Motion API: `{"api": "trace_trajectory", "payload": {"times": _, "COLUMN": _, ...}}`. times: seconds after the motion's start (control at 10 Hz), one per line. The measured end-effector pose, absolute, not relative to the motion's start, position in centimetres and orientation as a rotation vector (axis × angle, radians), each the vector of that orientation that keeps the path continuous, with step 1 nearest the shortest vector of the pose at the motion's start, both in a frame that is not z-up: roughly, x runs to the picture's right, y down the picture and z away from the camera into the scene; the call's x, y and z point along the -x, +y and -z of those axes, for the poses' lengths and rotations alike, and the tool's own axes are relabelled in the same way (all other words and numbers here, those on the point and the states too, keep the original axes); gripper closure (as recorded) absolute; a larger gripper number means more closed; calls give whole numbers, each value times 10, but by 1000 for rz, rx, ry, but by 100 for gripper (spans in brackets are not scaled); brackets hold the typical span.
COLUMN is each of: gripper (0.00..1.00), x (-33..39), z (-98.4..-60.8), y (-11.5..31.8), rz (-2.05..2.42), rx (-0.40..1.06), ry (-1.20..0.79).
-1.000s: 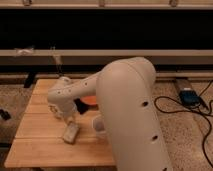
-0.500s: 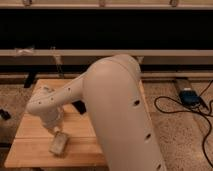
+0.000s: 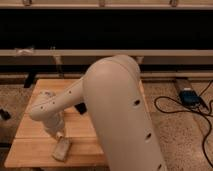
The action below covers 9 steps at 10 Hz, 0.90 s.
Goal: Wipe the white sponge on the table
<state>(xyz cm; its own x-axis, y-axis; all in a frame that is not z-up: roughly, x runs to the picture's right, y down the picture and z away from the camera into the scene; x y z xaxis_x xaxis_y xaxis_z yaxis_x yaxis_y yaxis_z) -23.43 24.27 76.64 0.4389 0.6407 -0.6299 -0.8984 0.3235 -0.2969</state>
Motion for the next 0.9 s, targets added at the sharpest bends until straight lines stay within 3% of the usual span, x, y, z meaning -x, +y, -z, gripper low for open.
{"api": "trace_trajectory", "payload": {"times": 0.6, "gripper": 100, "x": 156, "z": -834, "y": 190, "rz": -1257, "rx": 654, "ry": 514}}
{"api": "trace_trajectory", "payload": {"times": 0.9, "gripper": 100, "x": 172, "z": -836, "y": 180, "rz": -1250, "rx": 661, "ry": 460}}
